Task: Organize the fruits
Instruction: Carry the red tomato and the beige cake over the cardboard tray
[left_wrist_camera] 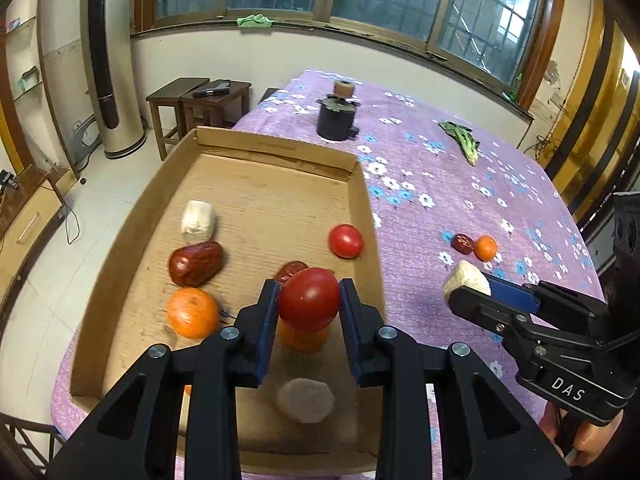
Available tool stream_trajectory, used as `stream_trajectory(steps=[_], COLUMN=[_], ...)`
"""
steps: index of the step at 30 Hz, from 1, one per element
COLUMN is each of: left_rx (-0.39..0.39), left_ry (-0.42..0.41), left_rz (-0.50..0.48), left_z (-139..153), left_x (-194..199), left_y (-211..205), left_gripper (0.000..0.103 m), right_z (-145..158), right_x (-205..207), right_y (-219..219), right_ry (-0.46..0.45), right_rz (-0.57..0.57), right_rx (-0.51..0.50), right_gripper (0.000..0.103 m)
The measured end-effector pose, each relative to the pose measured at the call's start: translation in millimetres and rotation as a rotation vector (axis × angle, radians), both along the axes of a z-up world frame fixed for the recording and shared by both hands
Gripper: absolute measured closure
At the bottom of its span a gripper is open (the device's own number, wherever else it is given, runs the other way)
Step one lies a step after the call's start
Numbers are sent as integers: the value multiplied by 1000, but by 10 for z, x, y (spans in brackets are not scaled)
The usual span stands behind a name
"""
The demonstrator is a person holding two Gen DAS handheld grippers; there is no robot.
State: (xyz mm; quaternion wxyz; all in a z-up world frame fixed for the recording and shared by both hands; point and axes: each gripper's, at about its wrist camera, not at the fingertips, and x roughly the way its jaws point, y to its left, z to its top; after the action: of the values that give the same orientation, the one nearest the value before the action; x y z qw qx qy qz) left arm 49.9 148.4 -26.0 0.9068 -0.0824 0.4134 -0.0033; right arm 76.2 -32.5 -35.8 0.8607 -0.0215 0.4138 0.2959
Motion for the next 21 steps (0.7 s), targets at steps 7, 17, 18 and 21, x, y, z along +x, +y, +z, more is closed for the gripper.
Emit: stream_trajectory(steps=[7, 17, 18, 21], left_rx=[11, 34, 35, 41], left_ry=[7, 8, 9, 11], left_rz=[36, 65, 65, 66], left_z=[-4, 20, 21, 36], left_x=[71, 143, 152, 190], left_y=[212, 412, 420, 446], left_gripper=[76, 76, 76, 76], right_z=[-7, -37, -41, -53], right_x=[103, 225, 235, 278], right_y=[93, 271, 289, 349], right_ry=[6, 7, 6, 2], right_rz=[10, 33, 36, 42], right_rx=[10, 6, 4, -7], right_gripper=[72, 72, 72, 72])
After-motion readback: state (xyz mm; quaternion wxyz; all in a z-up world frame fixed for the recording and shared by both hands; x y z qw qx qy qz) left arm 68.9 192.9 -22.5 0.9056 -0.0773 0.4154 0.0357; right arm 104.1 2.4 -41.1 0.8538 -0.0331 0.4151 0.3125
